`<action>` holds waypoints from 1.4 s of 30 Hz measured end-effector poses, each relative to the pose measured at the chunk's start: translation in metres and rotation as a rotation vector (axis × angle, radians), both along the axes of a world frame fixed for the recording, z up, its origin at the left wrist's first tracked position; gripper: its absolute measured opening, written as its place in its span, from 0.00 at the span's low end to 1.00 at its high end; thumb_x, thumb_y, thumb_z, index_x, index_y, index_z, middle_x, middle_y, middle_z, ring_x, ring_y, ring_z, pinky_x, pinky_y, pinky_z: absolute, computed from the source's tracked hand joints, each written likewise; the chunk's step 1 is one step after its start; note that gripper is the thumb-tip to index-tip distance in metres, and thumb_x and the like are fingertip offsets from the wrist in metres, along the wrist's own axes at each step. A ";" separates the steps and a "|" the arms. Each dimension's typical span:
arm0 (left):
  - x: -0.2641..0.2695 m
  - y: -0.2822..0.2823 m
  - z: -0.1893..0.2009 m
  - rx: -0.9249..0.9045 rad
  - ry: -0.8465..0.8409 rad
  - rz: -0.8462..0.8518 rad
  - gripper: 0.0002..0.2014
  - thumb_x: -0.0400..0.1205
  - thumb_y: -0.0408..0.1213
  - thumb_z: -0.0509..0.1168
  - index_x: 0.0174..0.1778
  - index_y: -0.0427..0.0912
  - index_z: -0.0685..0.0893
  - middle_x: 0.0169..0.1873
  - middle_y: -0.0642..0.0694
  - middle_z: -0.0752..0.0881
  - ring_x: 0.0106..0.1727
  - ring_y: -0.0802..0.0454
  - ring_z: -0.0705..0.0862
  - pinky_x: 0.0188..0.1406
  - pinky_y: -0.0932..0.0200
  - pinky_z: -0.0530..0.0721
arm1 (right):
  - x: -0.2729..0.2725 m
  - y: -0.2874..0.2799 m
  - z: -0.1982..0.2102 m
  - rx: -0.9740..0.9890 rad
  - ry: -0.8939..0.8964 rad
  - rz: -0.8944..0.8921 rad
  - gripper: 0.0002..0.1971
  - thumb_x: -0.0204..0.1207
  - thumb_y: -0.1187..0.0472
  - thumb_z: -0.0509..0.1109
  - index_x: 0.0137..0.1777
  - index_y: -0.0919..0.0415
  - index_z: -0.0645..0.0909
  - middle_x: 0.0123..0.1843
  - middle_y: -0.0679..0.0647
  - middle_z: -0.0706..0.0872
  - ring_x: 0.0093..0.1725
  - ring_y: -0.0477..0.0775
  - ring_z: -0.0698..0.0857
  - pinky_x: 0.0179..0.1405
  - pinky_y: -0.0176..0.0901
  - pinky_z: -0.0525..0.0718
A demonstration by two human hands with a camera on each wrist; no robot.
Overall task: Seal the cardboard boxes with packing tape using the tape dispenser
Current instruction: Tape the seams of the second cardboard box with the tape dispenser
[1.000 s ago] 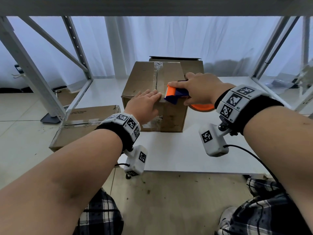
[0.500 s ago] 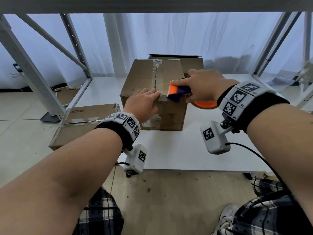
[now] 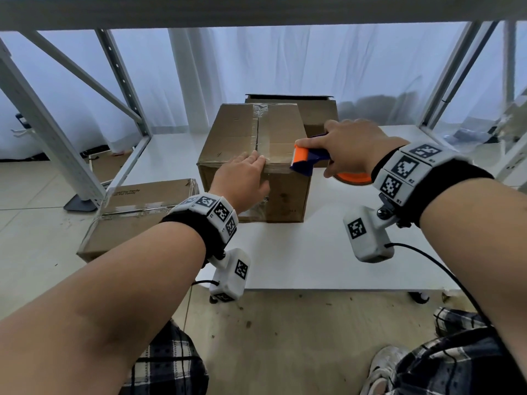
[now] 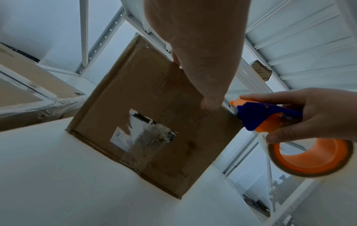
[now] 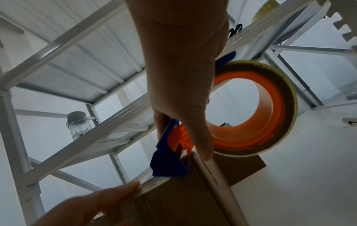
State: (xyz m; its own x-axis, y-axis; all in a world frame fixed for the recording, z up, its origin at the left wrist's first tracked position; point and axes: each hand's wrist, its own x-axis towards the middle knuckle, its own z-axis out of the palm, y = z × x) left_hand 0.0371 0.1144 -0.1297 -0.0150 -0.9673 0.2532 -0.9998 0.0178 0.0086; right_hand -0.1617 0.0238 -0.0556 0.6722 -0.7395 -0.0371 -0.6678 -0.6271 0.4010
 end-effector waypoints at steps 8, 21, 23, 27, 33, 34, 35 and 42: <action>-0.025 -0.015 -0.003 0.015 0.064 -0.111 0.31 0.85 0.48 0.57 0.83 0.42 0.57 0.82 0.45 0.60 0.83 0.51 0.56 0.82 0.55 0.52 | -0.003 -0.007 -0.003 0.041 -0.029 -0.010 0.41 0.74 0.42 0.72 0.80 0.29 0.50 0.60 0.54 0.73 0.60 0.60 0.78 0.49 0.48 0.72; -0.009 -0.008 -0.002 0.030 0.043 -0.085 0.29 0.86 0.47 0.56 0.83 0.48 0.57 0.82 0.47 0.60 0.83 0.49 0.57 0.80 0.54 0.54 | -0.001 -0.005 -0.003 0.043 -0.007 -0.019 0.41 0.74 0.40 0.70 0.81 0.30 0.48 0.61 0.58 0.76 0.58 0.60 0.78 0.47 0.49 0.75; -0.011 -0.010 -0.006 0.025 0.004 -0.096 0.30 0.86 0.48 0.56 0.84 0.51 0.54 0.83 0.48 0.59 0.83 0.47 0.57 0.80 0.54 0.53 | -0.001 -0.004 -0.003 0.026 -0.009 -0.010 0.41 0.75 0.40 0.70 0.81 0.31 0.49 0.63 0.59 0.76 0.60 0.61 0.78 0.48 0.49 0.74; -0.010 -0.011 -0.008 -0.011 -0.009 -0.053 0.33 0.85 0.55 0.55 0.84 0.47 0.53 0.80 0.48 0.64 0.82 0.50 0.61 0.78 0.52 0.61 | -0.005 -0.002 0.012 -0.039 -0.064 0.036 0.40 0.75 0.40 0.70 0.81 0.30 0.49 0.61 0.59 0.76 0.59 0.62 0.78 0.45 0.48 0.70; -0.011 -0.012 -0.006 0.017 -0.031 -0.061 0.35 0.85 0.55 0.56 0.84 0.45 0.52 0.82 0.47 0.60 0.82 0.49 0.59 0.80 0.53 0.55 | -0.005 -0.002 0.017 -0.127 -0.052 0.074 0.39 0.75 0.41 0.69 0.81 0.30 0.50 0.61 0.60 0.77 0.57 0.63 0.78 0.50 0.50 0.73; -0.011 -0.012 -0.006 0.023 -0.030 -0.063 0.35 0.85 0.55 0.56 0.84 0.45 0.52 0.82 0.47 0.59 0.82 0.49 0.59 0.80 0.54 0.55 | -0.006 -0.003 0.015 -0.113 -0.057 0.065 0.39 0.75 0.42 0.69 0.81 0.30 0.50 0.61 0.60 0.77 0.58 0.63 0.78 0.51 0.51 0.74; -0.011 -0.011 -0.006 0.028 -0.033 -0.068 0.35 0.85 0.54 0.56 0.84 0.45 0.52 0.82 0.47 0.59 0.82 0.49 0.58 0.81 0.54 0.54 | -0.008 -0.004 0.013 -0.086 -0.071 0.047 0.39 0.75 0.42 0.70 0.81 0.30 0.50 0.61 0.60 0.77 0.59 0.63 0.78 0.51 0.51 0.74; -0.014 -0.012 -0.005 0.024 -0.066 -0.087 0.31 0.86 0.55 0.53 0.84 0.51 0.53 0.82 0.44 0.60 0.82 0.45 0.60 0.80 0.51 0.56 | -0.025 -0.008 -0.001 0.028 -0.083 -0.022 0.42 0.74 0.42 0.72 0.80 0.29 0.49 0.60 0.57 0.77 0.59 0.61 0.78 0.53 0.51 0.75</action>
State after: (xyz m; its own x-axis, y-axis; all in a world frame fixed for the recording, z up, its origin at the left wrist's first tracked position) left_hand 0.0230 0.1026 -0.1350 -0.1151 -0.9673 0.2260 -0.9929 0.1050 -0.0561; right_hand -0.1864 0.0157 -0.0566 0.6572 -0.7537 -0.0024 -0.7119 -0.6218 0.3264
